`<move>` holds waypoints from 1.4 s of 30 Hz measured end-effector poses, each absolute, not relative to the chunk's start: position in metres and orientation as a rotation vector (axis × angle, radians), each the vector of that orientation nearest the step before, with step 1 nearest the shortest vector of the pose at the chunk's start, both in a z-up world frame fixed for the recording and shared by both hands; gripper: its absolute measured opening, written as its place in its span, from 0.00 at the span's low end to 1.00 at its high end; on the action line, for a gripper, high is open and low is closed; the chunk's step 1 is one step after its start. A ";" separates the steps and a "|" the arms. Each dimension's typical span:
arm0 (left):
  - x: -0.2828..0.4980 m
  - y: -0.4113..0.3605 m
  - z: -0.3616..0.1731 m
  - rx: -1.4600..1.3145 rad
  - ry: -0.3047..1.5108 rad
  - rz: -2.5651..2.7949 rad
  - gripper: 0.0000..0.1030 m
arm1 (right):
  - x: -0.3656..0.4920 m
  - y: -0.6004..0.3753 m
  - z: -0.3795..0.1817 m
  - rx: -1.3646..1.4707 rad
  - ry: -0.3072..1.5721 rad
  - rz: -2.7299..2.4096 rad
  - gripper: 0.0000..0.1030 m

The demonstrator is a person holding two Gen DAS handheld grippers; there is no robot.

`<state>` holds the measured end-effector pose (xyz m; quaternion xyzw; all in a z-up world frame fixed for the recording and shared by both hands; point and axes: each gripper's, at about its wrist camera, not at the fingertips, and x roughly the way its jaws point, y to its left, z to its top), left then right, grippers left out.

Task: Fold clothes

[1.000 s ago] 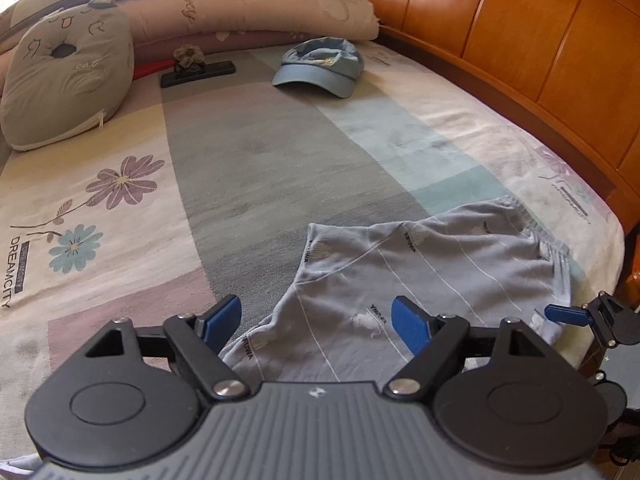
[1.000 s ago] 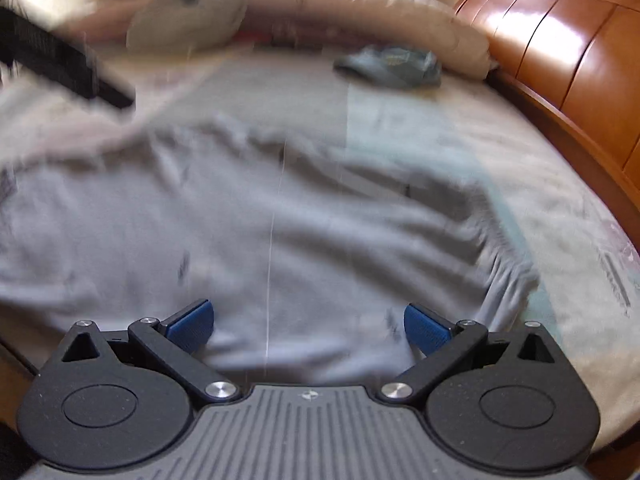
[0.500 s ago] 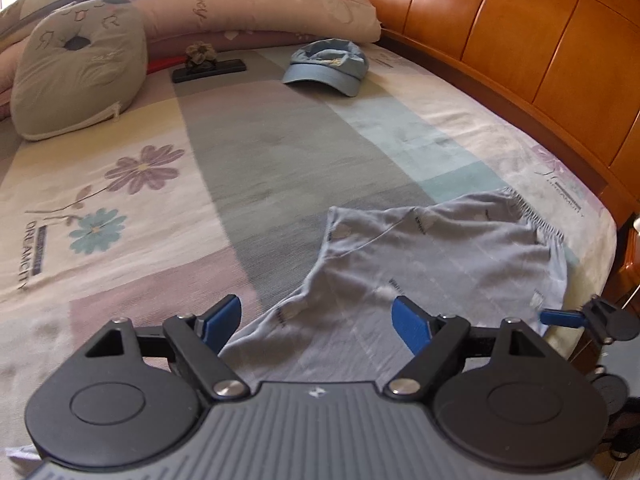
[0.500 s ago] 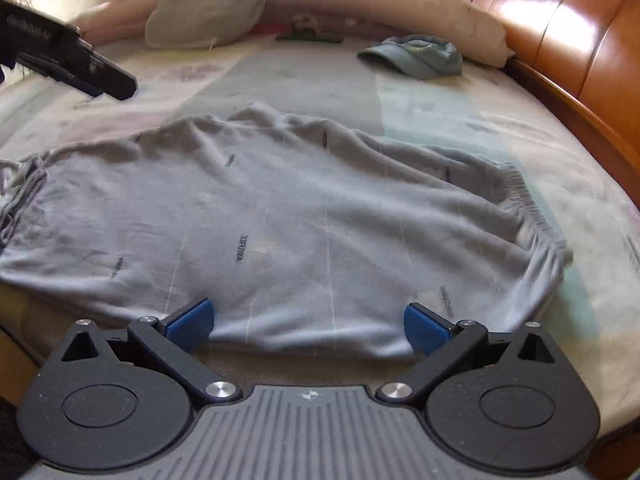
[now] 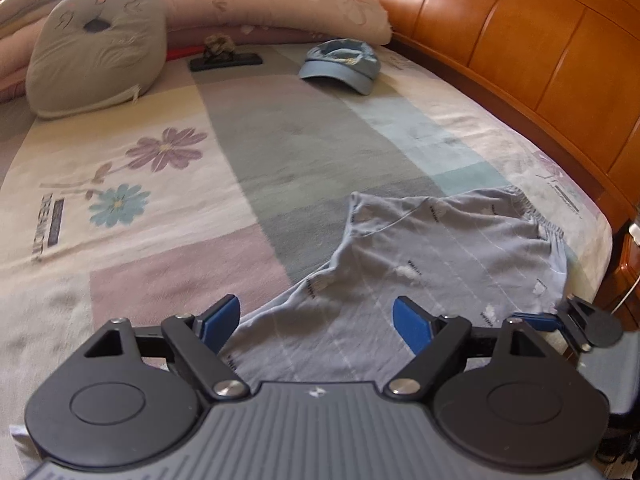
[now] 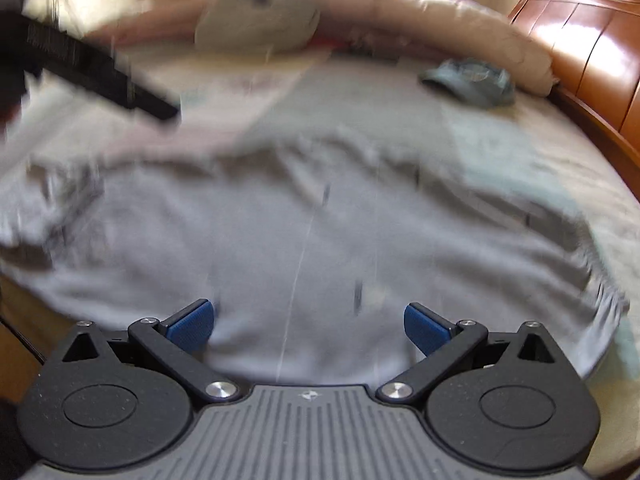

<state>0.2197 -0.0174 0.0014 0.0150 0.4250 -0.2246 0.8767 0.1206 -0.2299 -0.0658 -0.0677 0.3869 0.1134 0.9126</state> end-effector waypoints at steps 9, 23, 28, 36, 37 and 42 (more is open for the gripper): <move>0.220 -0.023 0.003 0.028 0.875 -0.506 0.82 | 0.118 -0.275 -0.038 0.065 0.782 0.170 1.00; 0.222 -0.066 -0.002 0.066 0.922 -0.546 0.82 | 0.117 -0.456 -0.065 0.774 0.689 -0.050 1.00; 0.220 -0.081 0.000 0.085 0.930 -0.566 0.82 | 0.131 -0.486 -0.082 1.016 0.654 0.025 1.00; 0.221 -0.090 -0.002 0.086 0.938 -0.578 0.82 | 0.164 -0.494 -0.089 1.054 0.659 0.059 1.00; 0.220 -0.090 -0.002 0.084 0.939 -0.578 0.82 | 0.165 -0.492 -0.088 1.043 0.662 0.058 1.00; 0.220 -0.086 -0.004 0.061 0.943 -0.579 0.82 | 0.152 -0.473 -0.092 1.069 0.710 0.134 1.00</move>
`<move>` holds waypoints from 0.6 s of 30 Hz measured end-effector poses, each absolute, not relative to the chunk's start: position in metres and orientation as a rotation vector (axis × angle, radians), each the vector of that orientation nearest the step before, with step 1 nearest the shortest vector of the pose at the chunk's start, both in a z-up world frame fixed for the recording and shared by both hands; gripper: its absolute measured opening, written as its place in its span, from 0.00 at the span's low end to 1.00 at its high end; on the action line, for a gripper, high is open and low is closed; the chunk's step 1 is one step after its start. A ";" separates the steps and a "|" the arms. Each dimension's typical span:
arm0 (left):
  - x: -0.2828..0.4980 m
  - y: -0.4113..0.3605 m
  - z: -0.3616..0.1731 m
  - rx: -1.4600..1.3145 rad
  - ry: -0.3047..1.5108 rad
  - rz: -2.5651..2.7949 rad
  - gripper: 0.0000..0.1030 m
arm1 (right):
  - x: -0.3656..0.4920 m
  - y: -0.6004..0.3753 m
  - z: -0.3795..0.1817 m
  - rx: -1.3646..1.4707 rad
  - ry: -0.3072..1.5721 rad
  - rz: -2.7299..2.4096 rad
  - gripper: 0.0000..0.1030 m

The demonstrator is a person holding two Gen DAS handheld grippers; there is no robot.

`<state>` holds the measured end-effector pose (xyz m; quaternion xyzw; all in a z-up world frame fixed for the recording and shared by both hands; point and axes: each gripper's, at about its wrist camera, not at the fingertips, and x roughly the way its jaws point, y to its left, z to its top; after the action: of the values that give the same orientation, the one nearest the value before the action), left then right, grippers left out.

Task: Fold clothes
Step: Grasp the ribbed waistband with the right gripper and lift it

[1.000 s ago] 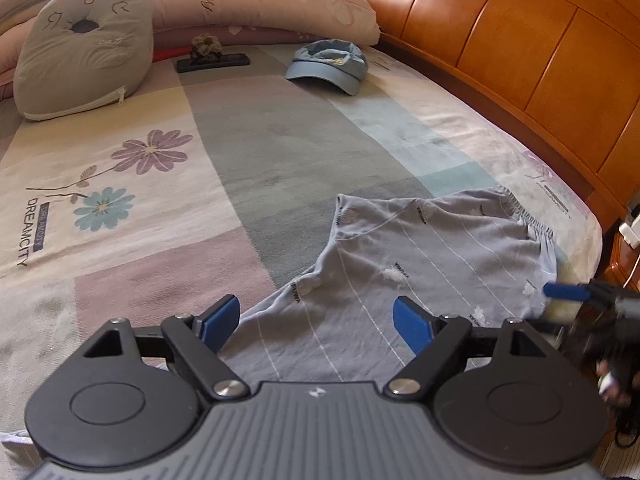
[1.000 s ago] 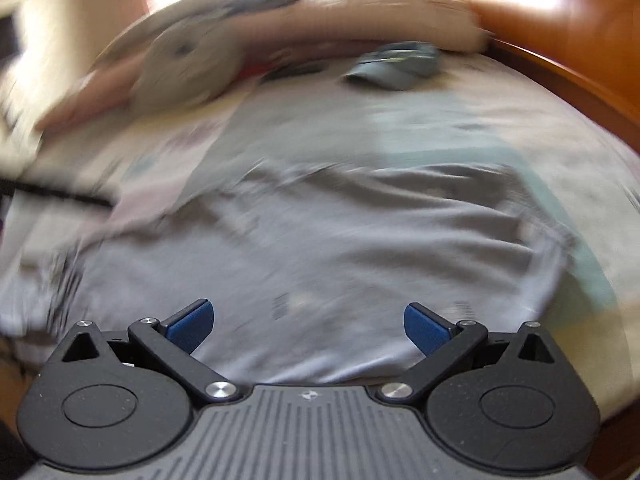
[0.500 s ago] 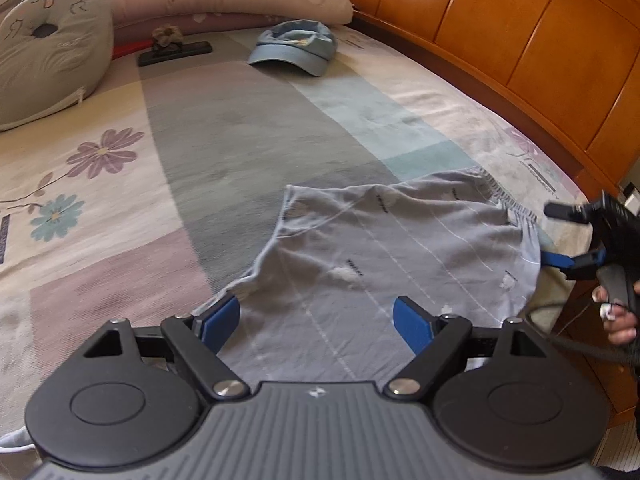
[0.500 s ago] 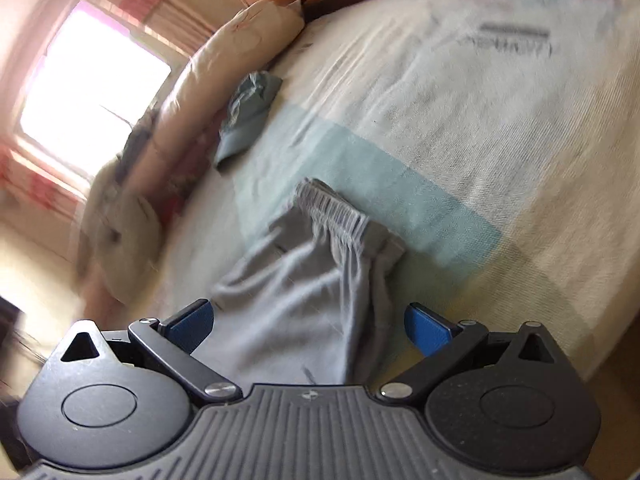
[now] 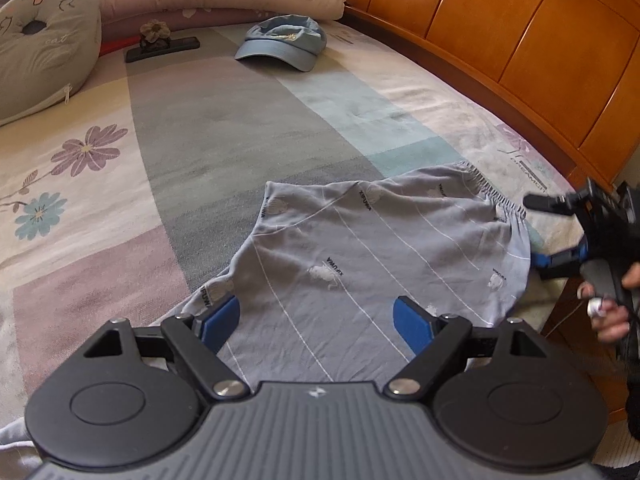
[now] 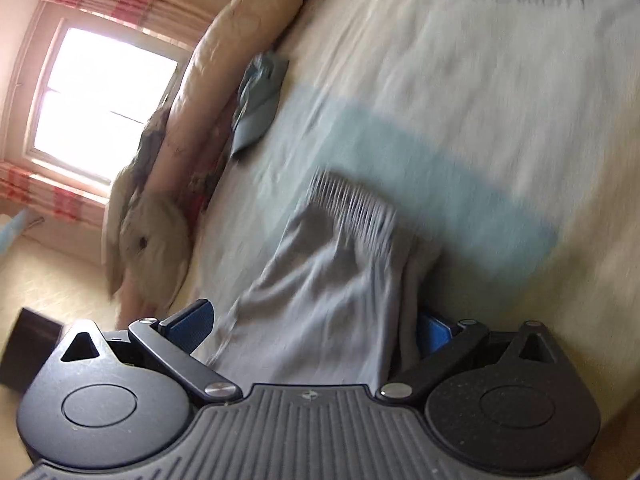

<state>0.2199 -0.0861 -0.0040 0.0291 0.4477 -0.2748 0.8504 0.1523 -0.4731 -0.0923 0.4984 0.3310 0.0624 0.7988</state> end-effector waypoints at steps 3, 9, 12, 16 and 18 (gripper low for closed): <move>0.222 -0.085 -0.006 0.052 0.948 -0.571 0.82 | 0.151 -0.469 -0.090 1.040 0.692 0.128 1.00; 0.218 -0.082 -0.003 0.053 0.937 -0.577 0.82 | 0.166 -0.488 -0.089 1.093 0.615 0.014 1.00; 0.218 -0.078 -0.003 0.038 0.938 -0.568 0.82 | 0.164 -0.481 -0.089 1.085 0.653 0.037 1.00; 0.221 -0.077 -0.005 0.022 0.942 -0.572 0.82 | 0.163 -0.460 -0.090 1.058 0.712 0.154 1.00; 0.220 -0.080 -0.004 0.025 0.942 -0.587 0.82 | 0.167 -0.459 -0.088 1.030 0.720 0.170 1.00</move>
<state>0.2205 -0.0797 -0.0041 0.0119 0.4471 -0.2785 0.8500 0.1673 -0.4586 -0.0882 0.4811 0.3364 0.0793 0.8056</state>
